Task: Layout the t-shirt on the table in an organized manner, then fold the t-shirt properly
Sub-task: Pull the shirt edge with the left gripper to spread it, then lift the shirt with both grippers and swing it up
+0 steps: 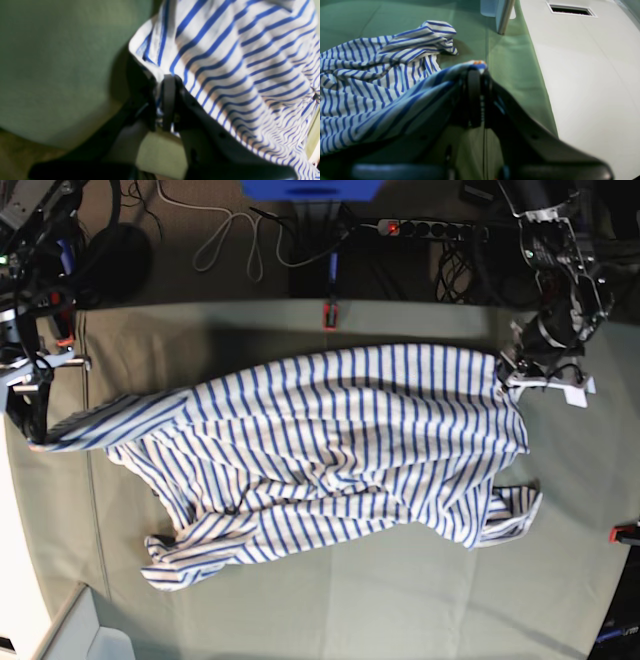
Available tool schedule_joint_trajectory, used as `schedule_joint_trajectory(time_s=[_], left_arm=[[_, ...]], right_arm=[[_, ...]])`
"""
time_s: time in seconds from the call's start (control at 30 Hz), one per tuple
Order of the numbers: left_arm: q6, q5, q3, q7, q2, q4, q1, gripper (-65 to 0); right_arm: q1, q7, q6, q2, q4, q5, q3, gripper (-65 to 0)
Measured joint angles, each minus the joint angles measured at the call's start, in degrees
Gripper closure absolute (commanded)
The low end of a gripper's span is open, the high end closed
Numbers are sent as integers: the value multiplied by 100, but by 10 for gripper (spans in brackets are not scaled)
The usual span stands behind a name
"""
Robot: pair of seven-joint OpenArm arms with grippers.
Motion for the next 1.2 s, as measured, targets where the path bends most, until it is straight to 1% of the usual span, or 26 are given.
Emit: schedule_joint_trajectory(time_s=[0.1, 0.27, 0.37, 0.47, 0.53, 0.6, 0.67, 0.73, 0.83, 0.9, 1.0, 1.03, 1.1, 1.17, 1.2], left_arm=[[-4, -26, -37, 57, -107, 293, -2, 0], [4, -24, -439, 66, -136, 1353, -7, -1], [4, -9, -494, 103, -212, 1897, -116, -1], [-15, -52, -468, 116, -337, 2162, -623, -1], [7, -42, -428, 103, -382, 2173, -1032, -1], [55, 42, -225, 120, -470, 2159, -1357, -1], [44, 7, 50, 162, -643, 2070, -1755, -1], [52, 44, 374, 133, -820, 1810, -2251, -1], [11, -9, 772, 109, -935, 1394, -3047, -1], [42, 22, 964, 136, -951, 946, -3609, -1], [50, 59, 1224, 105, -984, -31, -4496, -1], [94, 90, 1338, 83, -1012, -468, -4861, -1], [42, 52, 1539, 83, -973, -1154, -5442, -1], [76, 39, 1676, 90, -944, -1818, -6006, -1], [26, 11, 1735, 50, -953, -2181, -6290, -1]], right_arm=[[2, 0, 0, 4, 0, 0, 0, 0], [-7, 17, 0, 15, 2, 0, 11, 0], [26, 20, 4, 20, 9, 0, 11, 0], [267, -4, 7, 94, 22, -7, -17, 0], [592, 4, -11, 133, 52, -2, -17, 0], [964, -13, 11, 155, 68, 17, -28, 0], [1397, -61, 37, 251, 57, -11, -39, 0], [1875, -164, 57, 389, -15, 17, -170, 0], [2723, -874, 63, 761, -162, -2, -538, 0], [3314, -1215, 83, 1003, -400, 28, -796, 0], [4293, -1526, 76, 1252, -1276, 4, -1145, 0], [4642, -1537, 7, 1362, -1687, -9, -1327, 0], [5233, -1539, -175, 1532, -2430, 28, -1617, 0], [5849, -1589, -236, 1733, -3191, -11, -1801, 0], [6146, -1558, -243, 1792, -3536, 31, -1808, 0]])
